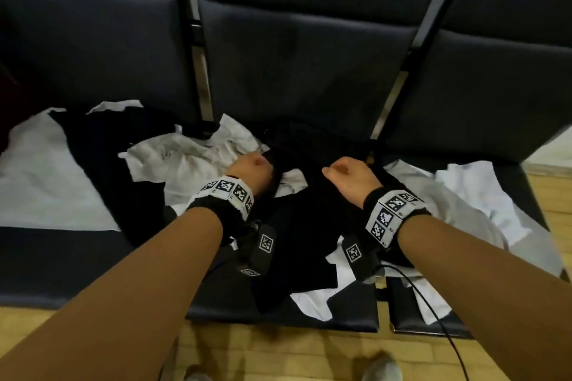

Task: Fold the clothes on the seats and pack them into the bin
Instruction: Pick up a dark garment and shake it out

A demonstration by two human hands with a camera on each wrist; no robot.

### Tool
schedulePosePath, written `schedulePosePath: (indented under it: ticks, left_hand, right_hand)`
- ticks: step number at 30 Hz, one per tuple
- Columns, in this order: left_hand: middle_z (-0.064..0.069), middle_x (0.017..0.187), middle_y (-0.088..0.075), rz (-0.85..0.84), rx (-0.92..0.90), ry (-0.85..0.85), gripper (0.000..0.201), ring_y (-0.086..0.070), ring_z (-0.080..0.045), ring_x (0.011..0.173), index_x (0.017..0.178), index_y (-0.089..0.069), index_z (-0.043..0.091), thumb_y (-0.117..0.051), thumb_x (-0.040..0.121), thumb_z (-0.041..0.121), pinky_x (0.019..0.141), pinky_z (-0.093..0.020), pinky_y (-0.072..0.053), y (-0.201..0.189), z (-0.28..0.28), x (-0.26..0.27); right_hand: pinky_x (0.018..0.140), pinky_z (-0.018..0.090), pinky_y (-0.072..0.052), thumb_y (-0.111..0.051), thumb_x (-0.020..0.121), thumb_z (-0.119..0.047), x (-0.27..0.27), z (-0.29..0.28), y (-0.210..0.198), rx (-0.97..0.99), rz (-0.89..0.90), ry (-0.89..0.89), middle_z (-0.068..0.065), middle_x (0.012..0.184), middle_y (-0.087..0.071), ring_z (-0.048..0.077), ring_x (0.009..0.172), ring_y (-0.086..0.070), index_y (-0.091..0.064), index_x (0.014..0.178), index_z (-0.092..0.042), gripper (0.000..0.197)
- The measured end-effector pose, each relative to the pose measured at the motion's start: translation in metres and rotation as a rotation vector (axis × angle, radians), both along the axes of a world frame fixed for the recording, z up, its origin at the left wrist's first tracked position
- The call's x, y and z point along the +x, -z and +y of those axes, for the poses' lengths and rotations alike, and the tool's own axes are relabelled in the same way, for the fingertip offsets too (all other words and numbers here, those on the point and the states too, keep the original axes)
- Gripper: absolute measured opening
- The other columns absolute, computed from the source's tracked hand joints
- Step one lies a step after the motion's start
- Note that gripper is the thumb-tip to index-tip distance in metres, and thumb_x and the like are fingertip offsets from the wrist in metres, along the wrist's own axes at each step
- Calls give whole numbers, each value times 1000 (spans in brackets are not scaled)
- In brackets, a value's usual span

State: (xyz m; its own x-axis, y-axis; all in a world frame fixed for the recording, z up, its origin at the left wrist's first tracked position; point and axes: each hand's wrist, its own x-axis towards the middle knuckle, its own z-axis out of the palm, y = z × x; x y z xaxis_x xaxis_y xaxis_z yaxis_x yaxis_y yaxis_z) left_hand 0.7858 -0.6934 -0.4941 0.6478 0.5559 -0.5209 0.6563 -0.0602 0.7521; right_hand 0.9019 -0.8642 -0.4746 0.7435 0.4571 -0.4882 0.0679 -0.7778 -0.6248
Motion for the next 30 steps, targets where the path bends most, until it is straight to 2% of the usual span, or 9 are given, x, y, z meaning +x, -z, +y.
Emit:
schedulePosePath:
  ticks: [2, 4, 8, 12, 16, 20, 23, 27, 30]
  left_hand:
    - [-8, 88, -71, 27, 92, 80, 10, -67, -28, 89, 82, -64, 20, -58, 83, 28, 81, -35, -55, 34, -6, 17]
    - [-6, 100, -70, 68, 212, 163, 16, -65, -25, 98, 96, -69, 18, -62, 85, 28, 90, -35, -51, 62, -9, 30]
    - [-3, 105, -66, 85, 285, 207, 35, -62, -20, 100, 113, -63, 19, -70, 82, 35, 84, -25, -46, 110, 0, 46]
    - [-9, 111, -64, 77, 396, 154, 66, -63, -27, 102, 129, -48, 17, -76, 75, 43, 90, -33, -50, 142, 14, 54]
    - [-15, 84, -66, 68, 345, 152, 48, -68, -32, 79, 116, -51, 13, -77, 78, 26, 76, -41, -59, 164, 23, 53]
    - [-9, 68, -62, 15, 427, 152, 26, -61, -23, 63, 99, -58, 16, -75, 79, 21, 66, -35, -57, 174, 29, 49]
    - [-9, 71, -61, -50, 415, 119, 14, -60, -21, 64, 82, -58, 20, -72, 82, 18, 58, -27, -52, 173, 23, 49]
    - [-5, 70, -59, -161, 432, 40, 18, -58, -17, 64, 73, -56, 22, -70, 83, 18, 54, -22, -47, 171, 14, 42]
    - [-8, 82, -65, -226, 440, 7, 14, -60, -18, 66, 88, -59, 21, -71, 82, 19, 55, -23, -48, 162, 0, 32]
  right_hand:
    - [89, 31, -49, -64, 91, -36, 18, -9, 36, 10, -51, -66, 6, 105, -67, 21, 100, -62, -66, 106, -10, 31]
    - [88, 28, -47, -68, 89, -35, 31, -10, 66, 32, -102, -113, 3, 107, -65, 18, 101, -61, -65, 110, -11, 33]
    - [84, 37, -54, -74, 83, -35, 50, 10, 114, 83, -160, -199, 4, 109, -63, 21, 92, -63, -60, 109, -15, 36]
    - [74, 38, -55, -76, 80, -33, 67, 32, 144, 97, -283, -274, 5, 99, -59, 24, 85, -63, -52, 121, -14, 51]
    - [54, 19, -41, -75, 81, -31, 77, 42, 161, 62, -412, -340, 3, 101, -57, 20, 85, -58, -47, 131, -12, 60]
    - [51, 27, -50, -68, 86, -16, 80, 40, 164, 75, -424, -321, 15, 83, -71, 30, 76, -71, -66, 91, -9, 9]
    - [50, 27, -49, -65, 89, -14, 78, 35, 167, 150, -413, -264, 8, 65, -63, 25, 66, -63, -63, 77, -12, 12]
    - [56, 24, -43, -58, 89, -13, 63, 27, 162, 329, -444, -160, 3, 76, -56, 18, 71, -53, -55, 78, -12, 11]
    - [73, 39, -57, -52, 89, -16, 46, 15, 147, 442, -362, -107, 10, 84, -62, 29, 82, -65, -52, 82, -14, 7]
